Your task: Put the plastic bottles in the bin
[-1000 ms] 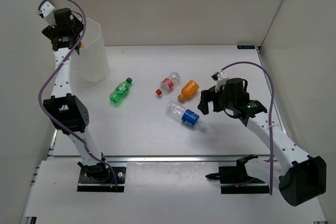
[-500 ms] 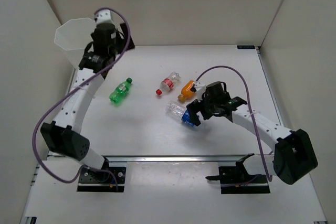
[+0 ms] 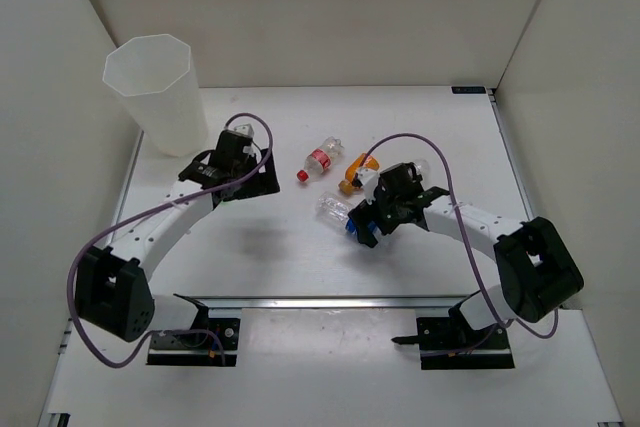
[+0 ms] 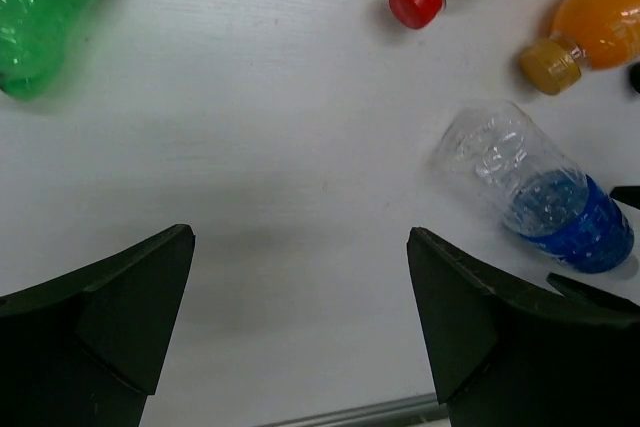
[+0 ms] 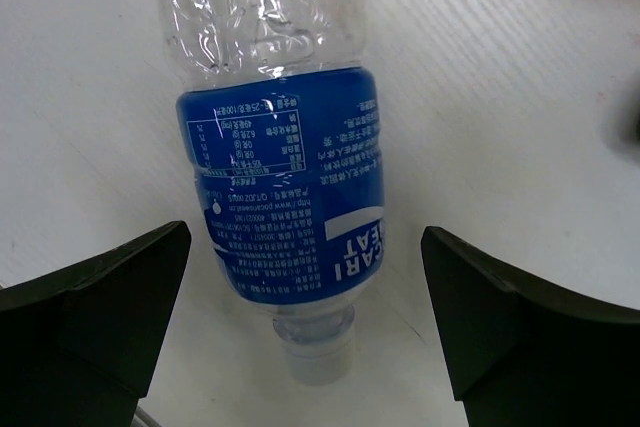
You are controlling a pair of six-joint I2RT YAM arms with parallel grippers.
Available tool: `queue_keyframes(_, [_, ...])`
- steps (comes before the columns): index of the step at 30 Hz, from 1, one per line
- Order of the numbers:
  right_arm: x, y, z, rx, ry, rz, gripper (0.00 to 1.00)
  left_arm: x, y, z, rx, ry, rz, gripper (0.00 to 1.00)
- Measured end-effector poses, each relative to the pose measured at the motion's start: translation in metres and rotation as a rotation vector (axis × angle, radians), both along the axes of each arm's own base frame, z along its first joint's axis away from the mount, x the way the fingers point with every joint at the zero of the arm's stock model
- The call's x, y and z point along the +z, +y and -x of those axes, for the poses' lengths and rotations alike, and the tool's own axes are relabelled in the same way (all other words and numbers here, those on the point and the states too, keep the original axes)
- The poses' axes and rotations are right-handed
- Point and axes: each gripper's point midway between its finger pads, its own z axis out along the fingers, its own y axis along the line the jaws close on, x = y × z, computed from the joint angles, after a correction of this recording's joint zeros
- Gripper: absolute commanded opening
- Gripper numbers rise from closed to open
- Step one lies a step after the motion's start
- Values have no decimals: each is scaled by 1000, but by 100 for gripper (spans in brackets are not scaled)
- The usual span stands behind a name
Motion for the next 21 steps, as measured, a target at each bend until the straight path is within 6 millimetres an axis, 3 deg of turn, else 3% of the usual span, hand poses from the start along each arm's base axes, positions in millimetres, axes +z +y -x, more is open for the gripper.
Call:
queue_keyframes(5, [-18,6,12,34,21,9,75,6,-3,20,10,-16,88,99])
queue_keyframes(7, [-20,9,13,39,14,-4,48,11,-6,26,10,-24,128,99])
queue_keyframes(8, [-20,12,14,41,10,-15,39,14,-9,28,6,-30,147,98])
queue_keyframes(12, [-14,16,16,34,-8,-54,25,28,-27,30,-20,-62,221,99])
queue_keyframes(14, [1,20,15,35,-40,-91,25,34,-42,33,-48,-73,260,98])
queue_keyframes(18, [53,41,14,60,-149,-247,26,42,-72,41,-93,-91,324,98])
queue_keyframes(21, [82,57,19,91,-172,-339,24,43,-90,45,-104,-108,369,99])
